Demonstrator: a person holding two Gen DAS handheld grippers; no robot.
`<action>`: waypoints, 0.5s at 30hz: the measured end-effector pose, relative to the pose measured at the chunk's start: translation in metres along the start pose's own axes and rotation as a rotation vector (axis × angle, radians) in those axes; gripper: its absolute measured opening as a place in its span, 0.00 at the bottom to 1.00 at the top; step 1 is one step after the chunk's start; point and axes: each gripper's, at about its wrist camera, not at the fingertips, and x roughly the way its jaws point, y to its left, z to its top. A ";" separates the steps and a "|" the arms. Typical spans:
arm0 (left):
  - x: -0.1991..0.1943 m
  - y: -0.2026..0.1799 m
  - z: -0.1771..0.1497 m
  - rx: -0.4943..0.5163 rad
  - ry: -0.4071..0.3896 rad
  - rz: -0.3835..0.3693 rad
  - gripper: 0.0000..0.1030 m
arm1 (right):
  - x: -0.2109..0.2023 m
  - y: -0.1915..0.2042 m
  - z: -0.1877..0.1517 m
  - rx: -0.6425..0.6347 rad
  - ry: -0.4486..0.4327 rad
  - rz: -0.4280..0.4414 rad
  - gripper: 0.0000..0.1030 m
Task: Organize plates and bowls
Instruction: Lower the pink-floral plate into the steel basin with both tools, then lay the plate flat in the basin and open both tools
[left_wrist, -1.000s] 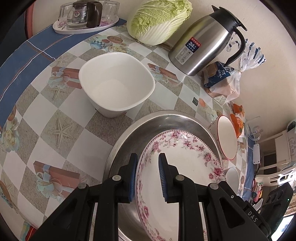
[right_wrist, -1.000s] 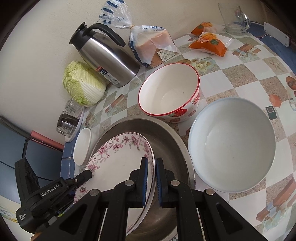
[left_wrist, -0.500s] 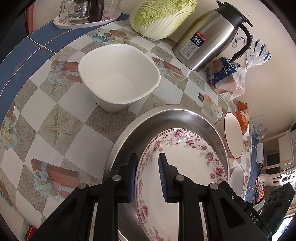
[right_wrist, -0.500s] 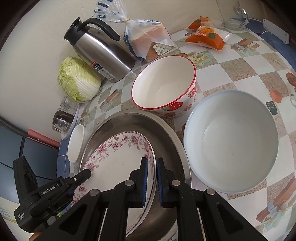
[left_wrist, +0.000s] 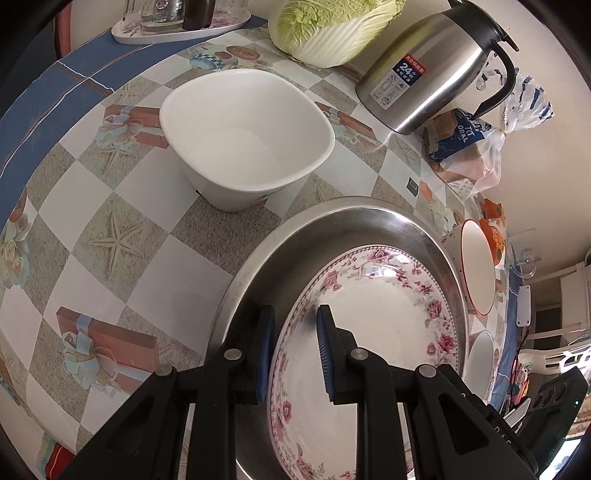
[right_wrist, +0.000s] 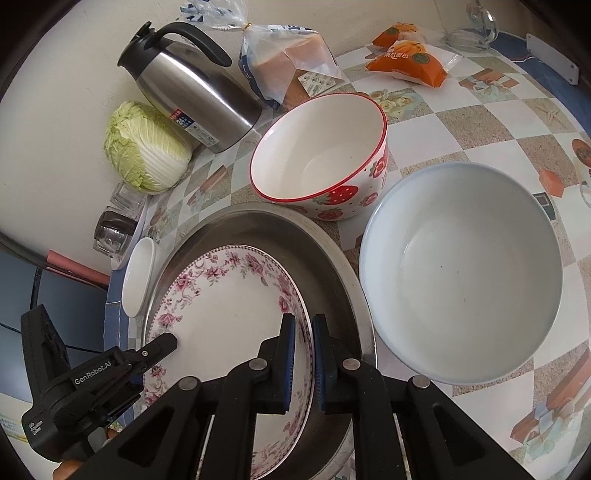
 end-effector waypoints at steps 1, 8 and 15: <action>0.000 0.000 0.000 0.001 -0.001 0.002 0.21 | 0.000 0.000 0.000 0.000 0.001 -0.001 0.11; 0.000 -0.003 0.000 0.016 -0.005 0.016 0.23 | 0.002 0.001 -0.001 -0.009 0.009 -0.022 0.11; 0.003 -0.011 -0.001 0.066 -0.015 0.042 0.25 | 0.005 0.005 0.000 -0.045 -0.001 -0.067 0.12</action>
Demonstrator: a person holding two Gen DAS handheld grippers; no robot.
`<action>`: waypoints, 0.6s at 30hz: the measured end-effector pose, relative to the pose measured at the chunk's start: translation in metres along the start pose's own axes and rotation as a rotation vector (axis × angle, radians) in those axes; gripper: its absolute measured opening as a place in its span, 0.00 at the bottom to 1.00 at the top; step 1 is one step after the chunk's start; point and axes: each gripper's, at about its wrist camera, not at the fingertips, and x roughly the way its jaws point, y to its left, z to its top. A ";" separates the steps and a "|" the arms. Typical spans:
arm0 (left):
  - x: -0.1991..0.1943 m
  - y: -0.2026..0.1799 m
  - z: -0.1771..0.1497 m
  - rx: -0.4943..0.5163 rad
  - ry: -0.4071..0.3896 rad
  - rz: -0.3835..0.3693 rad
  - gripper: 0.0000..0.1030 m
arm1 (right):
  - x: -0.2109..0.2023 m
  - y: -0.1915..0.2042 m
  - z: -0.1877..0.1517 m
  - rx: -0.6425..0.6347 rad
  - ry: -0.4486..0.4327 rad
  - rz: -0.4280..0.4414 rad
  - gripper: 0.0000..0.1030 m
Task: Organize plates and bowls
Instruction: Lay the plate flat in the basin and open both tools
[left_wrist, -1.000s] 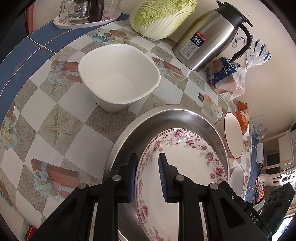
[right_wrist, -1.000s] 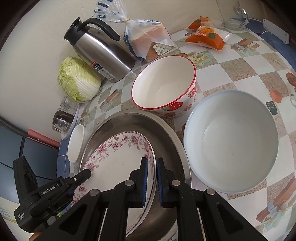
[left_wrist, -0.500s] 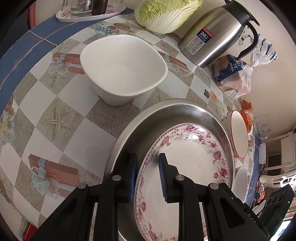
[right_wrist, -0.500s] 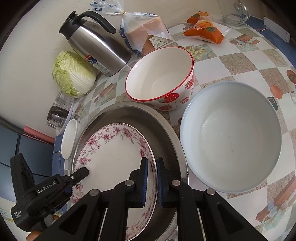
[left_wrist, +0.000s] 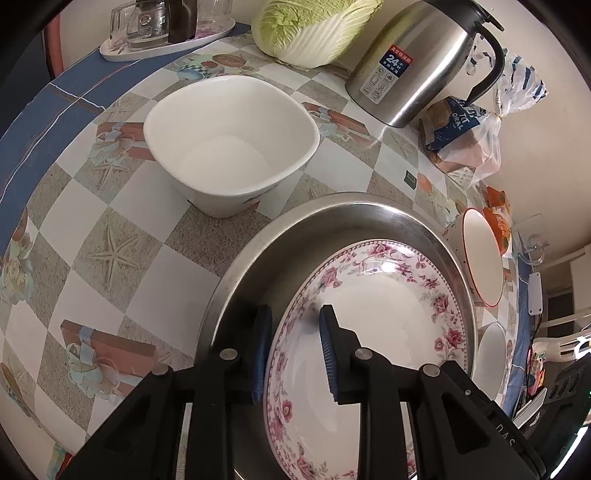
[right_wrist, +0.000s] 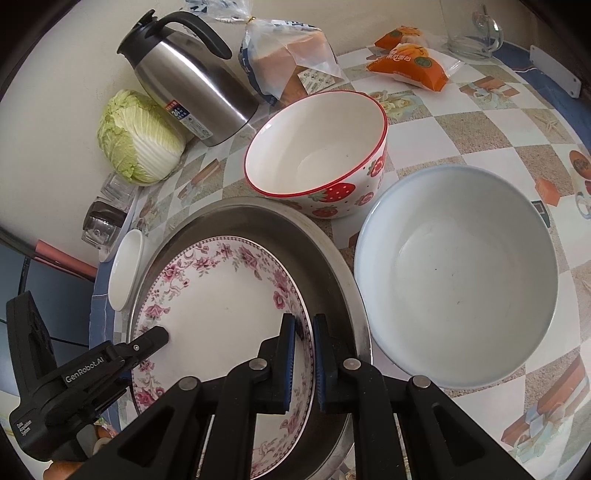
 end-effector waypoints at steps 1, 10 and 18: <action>0.000 0.000 0.000 0.001 -0.001 0.000 0.25 | 0.000 0.000 0.000 -0.003 -0.001 -0.003 0.12; -0.001 0.001 0.000 -0.002 -0.001 -0.003 0.25 | -0.001 0.001 0.000 -0.010 -0.005 -0.012 0.12; -0.001 0.003 0.000 -0.011 0.000 -0.006 0.28 | -0.001 0.001 0.000 -0.008 -0.005 -0.008 0.12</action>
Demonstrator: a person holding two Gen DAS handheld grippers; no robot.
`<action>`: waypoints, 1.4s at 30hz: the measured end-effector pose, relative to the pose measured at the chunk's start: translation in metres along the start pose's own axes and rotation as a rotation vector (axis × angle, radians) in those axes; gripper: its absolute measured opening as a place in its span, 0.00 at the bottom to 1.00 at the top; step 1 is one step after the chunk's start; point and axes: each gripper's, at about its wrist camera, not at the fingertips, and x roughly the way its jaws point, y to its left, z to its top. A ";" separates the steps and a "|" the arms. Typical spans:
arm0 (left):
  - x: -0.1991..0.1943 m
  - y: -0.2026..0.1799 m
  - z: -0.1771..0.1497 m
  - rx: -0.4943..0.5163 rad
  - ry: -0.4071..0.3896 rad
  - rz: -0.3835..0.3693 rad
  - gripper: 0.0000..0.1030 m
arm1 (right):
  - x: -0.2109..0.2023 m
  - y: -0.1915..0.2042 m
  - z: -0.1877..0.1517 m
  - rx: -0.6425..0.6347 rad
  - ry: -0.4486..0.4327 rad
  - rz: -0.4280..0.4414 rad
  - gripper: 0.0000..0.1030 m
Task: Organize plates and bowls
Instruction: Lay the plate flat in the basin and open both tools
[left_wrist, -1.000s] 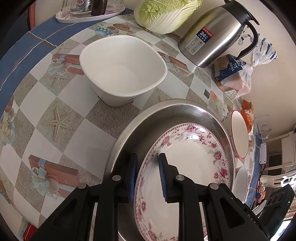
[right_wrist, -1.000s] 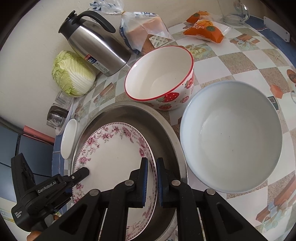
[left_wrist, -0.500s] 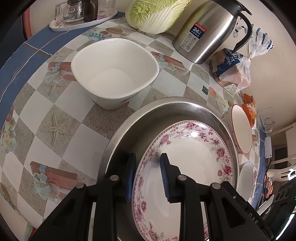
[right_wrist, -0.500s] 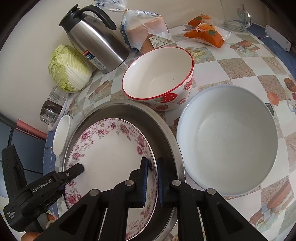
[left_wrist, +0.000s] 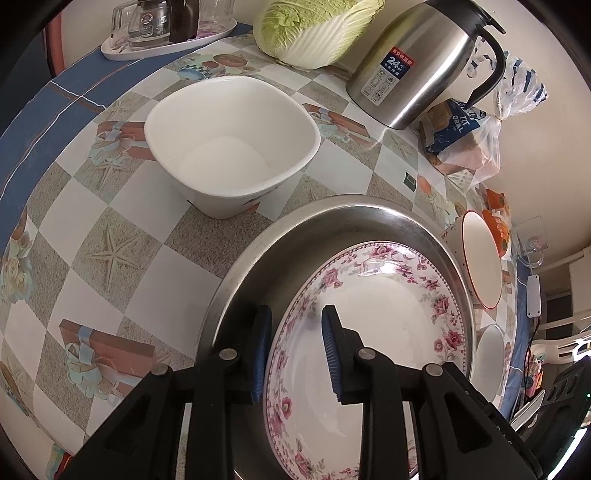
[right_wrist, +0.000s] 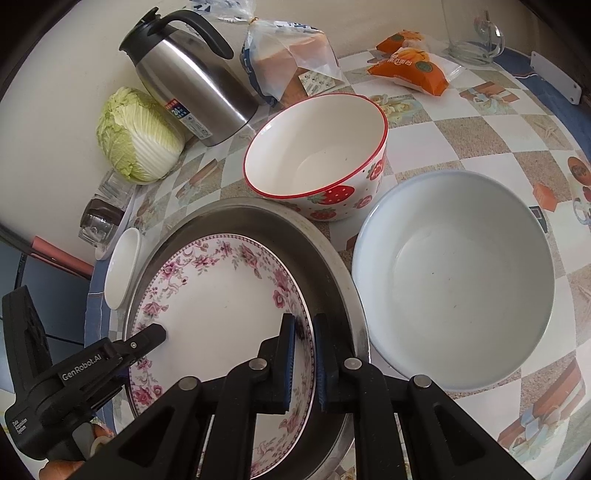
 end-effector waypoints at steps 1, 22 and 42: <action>0.000 0.000 0.000 0.002 0.000 0.002 0.28 | 0.000 0.000 0.000 0.000 0.000 0.000 0.12; -0.013 -0.016 -0.003 0.103 -0.055 0.125 0.28 | -0.002 0.009 -0.001 -0.052 -0.023 -0.072 0.14; -0.043 -0.030 -0.002 0.145 -0.117 0.167 0.61 | -0.066 0.030 0.011 -0.127 -0.190 -0.143 0.13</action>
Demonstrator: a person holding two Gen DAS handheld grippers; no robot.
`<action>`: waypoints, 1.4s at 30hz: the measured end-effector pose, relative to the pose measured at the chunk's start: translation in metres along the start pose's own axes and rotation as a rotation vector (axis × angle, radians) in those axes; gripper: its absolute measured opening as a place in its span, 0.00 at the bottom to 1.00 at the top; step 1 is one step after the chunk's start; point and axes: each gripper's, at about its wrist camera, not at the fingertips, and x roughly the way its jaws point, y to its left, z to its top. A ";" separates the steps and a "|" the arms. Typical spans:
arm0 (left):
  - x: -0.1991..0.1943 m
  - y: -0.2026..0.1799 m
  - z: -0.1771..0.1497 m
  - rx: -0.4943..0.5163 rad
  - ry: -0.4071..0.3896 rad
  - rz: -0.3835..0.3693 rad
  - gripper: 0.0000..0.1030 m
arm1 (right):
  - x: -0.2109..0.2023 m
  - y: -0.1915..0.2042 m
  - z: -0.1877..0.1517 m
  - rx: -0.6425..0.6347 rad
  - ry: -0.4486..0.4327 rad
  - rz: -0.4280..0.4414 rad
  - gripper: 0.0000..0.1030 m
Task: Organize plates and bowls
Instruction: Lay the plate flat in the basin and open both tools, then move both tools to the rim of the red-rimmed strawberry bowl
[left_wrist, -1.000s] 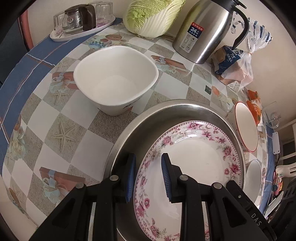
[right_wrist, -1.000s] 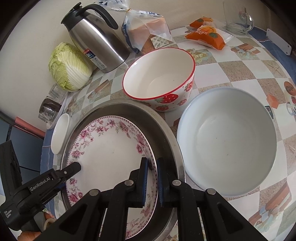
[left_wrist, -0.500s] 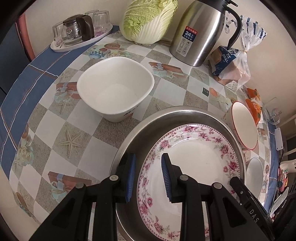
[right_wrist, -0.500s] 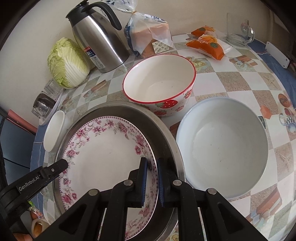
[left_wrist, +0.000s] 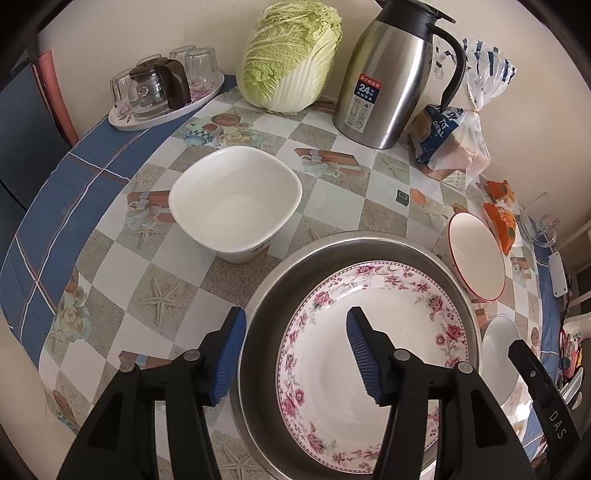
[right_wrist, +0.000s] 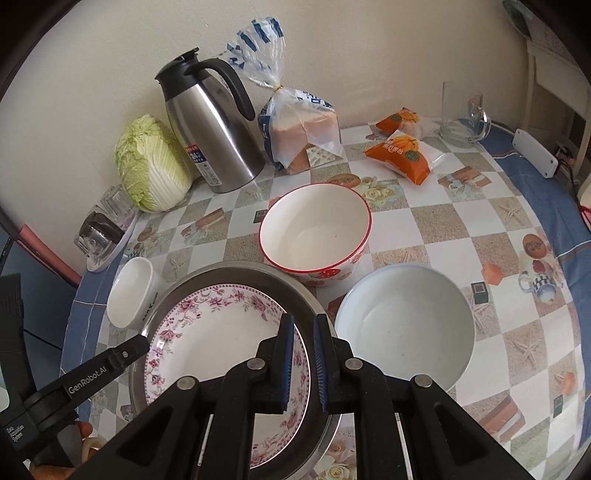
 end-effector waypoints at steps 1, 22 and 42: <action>-0.001 0.001 0.000 -0.002 -0.001 0.005 0.64 | -0.001 0.000 0.000 -0.006 0.000 -0.011 0.13; 0.004 0.012 -0.003 -0.048 -0.017 0.091 0.91 | 0.004 0.005 -0.004 -0.098 0.055 -0.085 0.81; 0.012 0.016 -0.004 -0.044 -0.024 0.115 0.91 | 0.008 0.008 -0.006 -0.162 0.015 -0.064 1.00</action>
